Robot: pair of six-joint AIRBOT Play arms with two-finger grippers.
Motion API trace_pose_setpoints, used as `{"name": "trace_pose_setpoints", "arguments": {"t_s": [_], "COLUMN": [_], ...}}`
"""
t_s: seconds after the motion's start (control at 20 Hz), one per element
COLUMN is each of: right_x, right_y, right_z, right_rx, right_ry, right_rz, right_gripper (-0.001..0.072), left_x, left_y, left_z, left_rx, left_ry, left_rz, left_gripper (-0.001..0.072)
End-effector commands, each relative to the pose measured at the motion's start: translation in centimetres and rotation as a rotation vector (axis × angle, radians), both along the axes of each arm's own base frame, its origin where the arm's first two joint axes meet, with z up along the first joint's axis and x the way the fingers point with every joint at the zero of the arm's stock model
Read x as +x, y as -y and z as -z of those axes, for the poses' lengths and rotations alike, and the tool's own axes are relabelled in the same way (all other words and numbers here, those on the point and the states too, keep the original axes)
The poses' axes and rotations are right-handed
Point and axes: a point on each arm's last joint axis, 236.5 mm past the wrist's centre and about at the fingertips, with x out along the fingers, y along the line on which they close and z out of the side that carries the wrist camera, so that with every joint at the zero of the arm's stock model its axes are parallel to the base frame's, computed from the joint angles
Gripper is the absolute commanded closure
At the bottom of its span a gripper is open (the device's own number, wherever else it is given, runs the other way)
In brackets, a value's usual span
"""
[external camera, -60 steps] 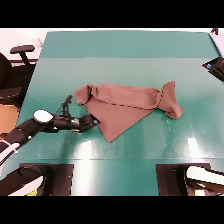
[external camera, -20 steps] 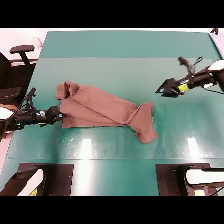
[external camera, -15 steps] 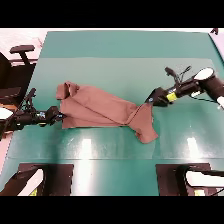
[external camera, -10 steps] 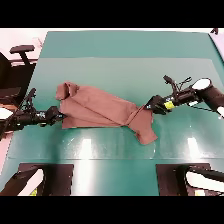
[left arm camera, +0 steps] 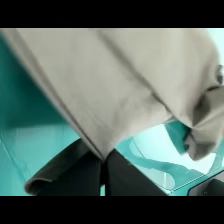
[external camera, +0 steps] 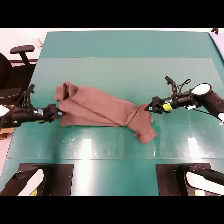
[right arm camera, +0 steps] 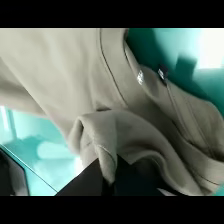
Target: Fold the shirts.
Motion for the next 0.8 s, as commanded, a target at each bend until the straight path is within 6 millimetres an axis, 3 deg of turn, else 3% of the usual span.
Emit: {"name": "trace_pose_setpoints", "arguments": {"t_s": [0.0, 0.15, 0.25, 0.35, 0.45, 0.55, 0.75], "right_x": [4.5, 8.9, 9.2, 7.5, 4.7, 1.3, -6.0], "right_y": [2.0, 7.2, 10.7, 12.7, 12.9, 11.9, 8.7], "right_z": [-7.7, -19.9, -27.3, -32.4, -36.9, -40.9, -46.9], "right_rx": [0.012, -0.014, -0.051, -0.101, -0.147, -0.184, -0.225], "right_ry": [0.227, 0.522, 0.668, 0.759, 0.862, 0.970, 1.170], "right_rz": [0.074, 0.201, 0.253, 0.250, 0.247, 0.247, 0.243], "right_gripper": [0.0694, 0.0695, 0.0695, 0.0695, 0.0694, 0.0694, 0.0694], "left_x": [3.2, 6.6, 5.7, 2.9, -0.4, -3.2, -7.2], "left_y": [-0.7, -2.8, -3.8, -3.4, -2.3, -1.6, 0.1], "left_z": [-7.7, -22.3, -31.2, -38.0, -43.2, -46.9, -50.4], "left_rx": [0.056, 0.210, 0.334, 0.395, 0.426, 0.442, 0.454], "left_ry": [0.201, 0.564, 0.768, 0.913, 1.034, 1.133, 1.244], "left_rz": [0.024, -0.019, -0.039, -0.045, -0.034, -0.046, -0.016], "left_gripper": [0.0690, 0.0690, 0.0690, 0.0689, 0.0689, 0.0689, 0.0688]}}
